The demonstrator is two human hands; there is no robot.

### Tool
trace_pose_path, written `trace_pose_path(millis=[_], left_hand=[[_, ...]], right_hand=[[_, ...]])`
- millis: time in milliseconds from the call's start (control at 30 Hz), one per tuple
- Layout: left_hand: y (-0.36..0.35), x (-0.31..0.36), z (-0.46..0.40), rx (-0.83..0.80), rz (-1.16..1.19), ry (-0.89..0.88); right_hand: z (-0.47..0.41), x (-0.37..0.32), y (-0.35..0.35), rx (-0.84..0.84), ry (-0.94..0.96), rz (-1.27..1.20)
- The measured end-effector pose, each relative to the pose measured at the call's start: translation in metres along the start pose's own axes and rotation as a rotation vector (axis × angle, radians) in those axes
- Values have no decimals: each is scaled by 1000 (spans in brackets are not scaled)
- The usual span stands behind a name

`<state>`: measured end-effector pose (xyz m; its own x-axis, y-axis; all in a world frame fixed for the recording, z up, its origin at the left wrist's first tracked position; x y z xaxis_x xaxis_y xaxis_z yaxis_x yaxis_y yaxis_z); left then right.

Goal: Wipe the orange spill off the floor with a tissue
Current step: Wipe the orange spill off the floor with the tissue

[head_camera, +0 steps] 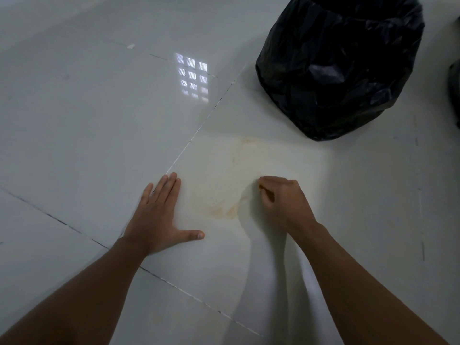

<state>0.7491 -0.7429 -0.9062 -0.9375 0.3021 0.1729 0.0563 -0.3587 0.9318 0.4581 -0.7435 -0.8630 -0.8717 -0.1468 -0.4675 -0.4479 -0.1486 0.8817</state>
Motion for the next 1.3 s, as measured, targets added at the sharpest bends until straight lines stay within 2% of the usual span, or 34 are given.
trace_pose_path(millis=[200,333,533,733,1100,1300], left_hand=[[-1,-1,0,0,0,4],[-1,-1,0,-2,1,-1],[-1,-2,0,15,9,-13],[-1,-2,0,6,4,-15],[3,0,1,-9,-14,-28],[2,-2,-1,11,1,-39]], right_hand=[[13,0,-31,-225,-11,168],[-8,6,-23,-330,-44,223],[-11,4,-11,-303,-61,230],[0,-2,-35,-343,-198,233],[-97,32,-14,-428,-186,141],[-133,26,-12,-349,-207,70]])
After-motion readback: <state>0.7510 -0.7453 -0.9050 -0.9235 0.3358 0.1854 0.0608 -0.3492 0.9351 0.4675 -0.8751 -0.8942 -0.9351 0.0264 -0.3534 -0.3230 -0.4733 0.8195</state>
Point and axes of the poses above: each hand's wrist, its own z-axis away from the middle knuckle, its own y-axis out of the back of the hand, x = y × z, the point moved 4 cm from there along -z, towards the middle knuckle, and after that the axes turned 12 degrees about -x, right-handed, at the moved point
